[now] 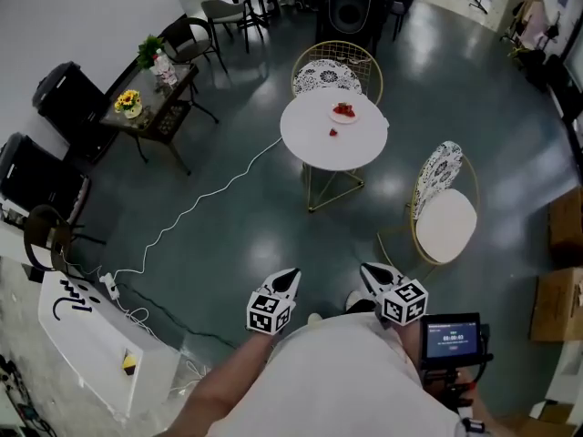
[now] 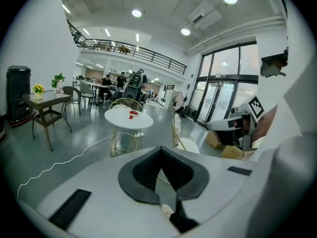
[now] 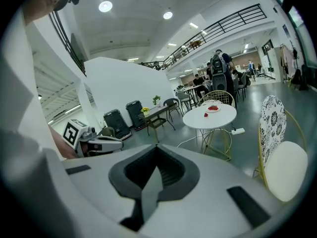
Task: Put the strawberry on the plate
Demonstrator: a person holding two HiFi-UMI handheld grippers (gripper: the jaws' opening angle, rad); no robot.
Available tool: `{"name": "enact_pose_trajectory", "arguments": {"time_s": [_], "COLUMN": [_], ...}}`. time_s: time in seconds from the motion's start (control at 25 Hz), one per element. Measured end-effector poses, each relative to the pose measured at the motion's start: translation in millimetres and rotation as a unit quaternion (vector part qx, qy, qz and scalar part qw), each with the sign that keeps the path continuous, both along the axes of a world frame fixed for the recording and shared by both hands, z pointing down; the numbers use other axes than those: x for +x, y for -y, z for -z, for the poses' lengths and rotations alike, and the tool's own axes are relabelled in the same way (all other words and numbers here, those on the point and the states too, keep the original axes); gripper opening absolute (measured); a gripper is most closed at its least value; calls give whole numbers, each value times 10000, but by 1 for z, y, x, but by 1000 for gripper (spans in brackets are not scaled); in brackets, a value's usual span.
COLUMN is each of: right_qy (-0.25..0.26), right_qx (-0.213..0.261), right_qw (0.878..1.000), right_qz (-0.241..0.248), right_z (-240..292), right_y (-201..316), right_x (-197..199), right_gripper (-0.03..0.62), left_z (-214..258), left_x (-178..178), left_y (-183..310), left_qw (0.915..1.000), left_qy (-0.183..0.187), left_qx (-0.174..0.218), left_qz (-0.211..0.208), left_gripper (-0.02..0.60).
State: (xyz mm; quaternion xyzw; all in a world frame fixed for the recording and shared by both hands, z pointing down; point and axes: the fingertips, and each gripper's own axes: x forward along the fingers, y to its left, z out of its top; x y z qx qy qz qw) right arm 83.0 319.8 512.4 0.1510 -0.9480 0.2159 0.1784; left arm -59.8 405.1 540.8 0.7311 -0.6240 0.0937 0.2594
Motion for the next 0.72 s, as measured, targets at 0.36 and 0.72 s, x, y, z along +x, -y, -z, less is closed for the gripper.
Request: {"name": "enact_pose_trajectory", "arguments": {"time_s": [0.36, 0.72], "right_qy": [143, 333], "right_qx": [-130, -276], "right_qw": [9997, 9987], "right_qz": [142, 254], "right_z": [-6, -8], "right_y": [24, 90], "right_x": [-11, -26], "right_gripper": [5, 5], "left_z": [-10, -9], "left_x": [-13, -25], "left_y": [20, 75], "left_qw": [9995, 9982], "left_qy": [74, 175], "left_qx": [-154, -242], "left_qz": [262, 526], "left_gripper": [5, 5]}}
